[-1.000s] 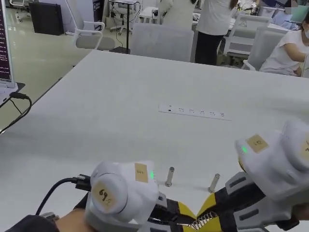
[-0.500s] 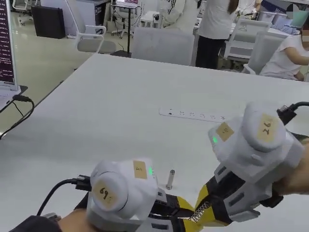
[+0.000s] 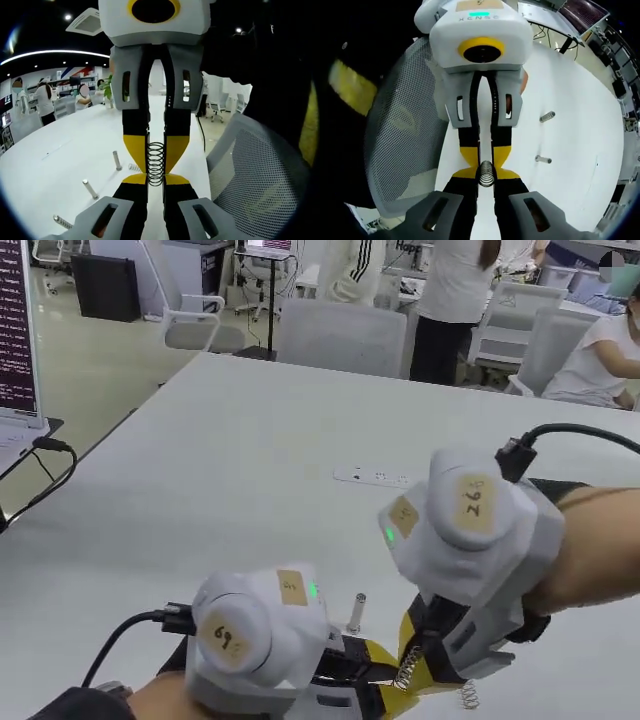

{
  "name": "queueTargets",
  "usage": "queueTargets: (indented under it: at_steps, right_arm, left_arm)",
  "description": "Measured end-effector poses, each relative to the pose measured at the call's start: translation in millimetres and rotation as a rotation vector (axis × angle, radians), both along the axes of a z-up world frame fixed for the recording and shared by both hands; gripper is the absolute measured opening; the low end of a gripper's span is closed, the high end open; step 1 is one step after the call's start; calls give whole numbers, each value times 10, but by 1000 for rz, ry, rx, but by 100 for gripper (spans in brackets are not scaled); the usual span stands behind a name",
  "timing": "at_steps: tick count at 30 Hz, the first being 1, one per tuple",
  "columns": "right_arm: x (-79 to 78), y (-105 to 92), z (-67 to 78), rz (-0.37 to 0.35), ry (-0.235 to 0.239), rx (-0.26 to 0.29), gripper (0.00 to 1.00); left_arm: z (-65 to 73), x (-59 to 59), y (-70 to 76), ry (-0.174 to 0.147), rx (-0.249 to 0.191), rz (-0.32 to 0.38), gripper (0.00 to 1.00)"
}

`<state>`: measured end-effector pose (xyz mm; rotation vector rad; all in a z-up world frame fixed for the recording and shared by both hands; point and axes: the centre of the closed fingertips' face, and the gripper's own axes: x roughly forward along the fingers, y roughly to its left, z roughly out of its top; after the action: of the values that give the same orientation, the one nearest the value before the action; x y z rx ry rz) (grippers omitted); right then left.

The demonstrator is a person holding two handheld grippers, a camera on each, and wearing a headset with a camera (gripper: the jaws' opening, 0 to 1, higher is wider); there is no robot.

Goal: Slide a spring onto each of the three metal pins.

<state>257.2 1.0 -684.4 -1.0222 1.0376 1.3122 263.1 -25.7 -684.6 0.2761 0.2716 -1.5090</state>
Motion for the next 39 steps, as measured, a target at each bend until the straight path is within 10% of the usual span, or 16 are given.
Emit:
queueTargets:
  at_steps: [14, 39]
  right_arm:
    - [76, -85, -30, -22, 4, -7, 8]
    - [210, -214, 54, -76, -26, 19, 8]
  left_arm:
    - [-55, 22, 28, 35, 11, 14, 11]
    - [-23, 142, 129, 73, -5, 92, 58]
